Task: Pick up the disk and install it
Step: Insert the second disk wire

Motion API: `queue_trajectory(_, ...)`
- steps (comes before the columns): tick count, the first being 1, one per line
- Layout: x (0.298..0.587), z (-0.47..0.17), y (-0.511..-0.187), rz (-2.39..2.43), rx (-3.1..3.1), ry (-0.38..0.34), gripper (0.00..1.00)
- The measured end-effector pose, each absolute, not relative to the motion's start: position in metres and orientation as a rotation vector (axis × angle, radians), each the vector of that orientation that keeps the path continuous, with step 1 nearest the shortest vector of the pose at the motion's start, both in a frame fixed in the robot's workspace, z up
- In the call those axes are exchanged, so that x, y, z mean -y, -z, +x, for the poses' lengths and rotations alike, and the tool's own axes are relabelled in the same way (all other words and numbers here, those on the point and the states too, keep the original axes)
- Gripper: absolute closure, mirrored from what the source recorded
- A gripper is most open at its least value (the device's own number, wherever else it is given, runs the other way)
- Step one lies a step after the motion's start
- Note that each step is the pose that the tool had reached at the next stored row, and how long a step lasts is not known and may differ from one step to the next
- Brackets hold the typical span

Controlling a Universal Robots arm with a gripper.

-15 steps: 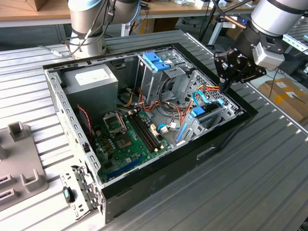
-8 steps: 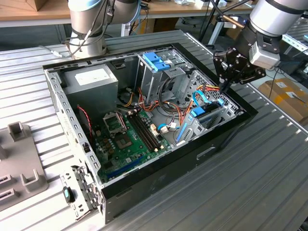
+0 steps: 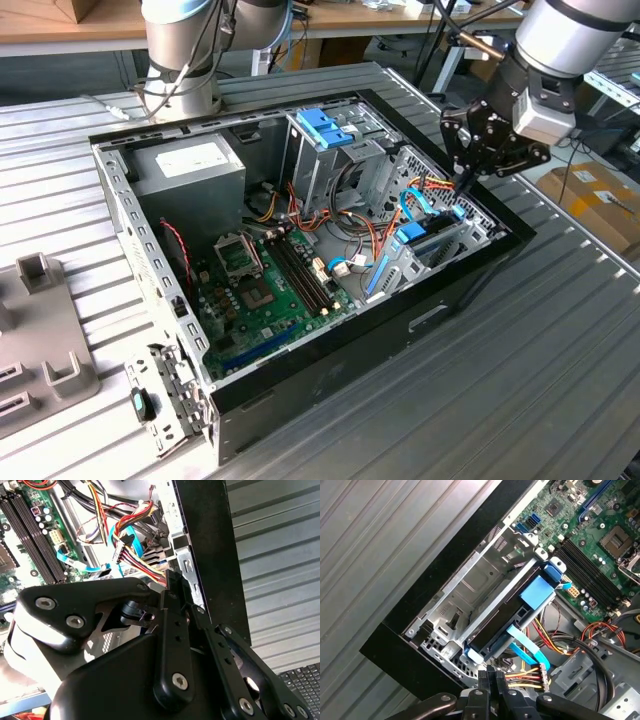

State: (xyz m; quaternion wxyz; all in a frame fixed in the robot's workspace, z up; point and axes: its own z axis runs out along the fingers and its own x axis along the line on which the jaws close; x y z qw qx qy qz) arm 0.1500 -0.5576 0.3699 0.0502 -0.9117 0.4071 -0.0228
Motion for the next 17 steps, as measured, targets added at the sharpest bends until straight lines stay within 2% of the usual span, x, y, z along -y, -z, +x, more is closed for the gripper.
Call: queue_trajectory(17, 0.5576, 0.1495, -0.3681, -2.631, -1.534, 0.086, 0.84)
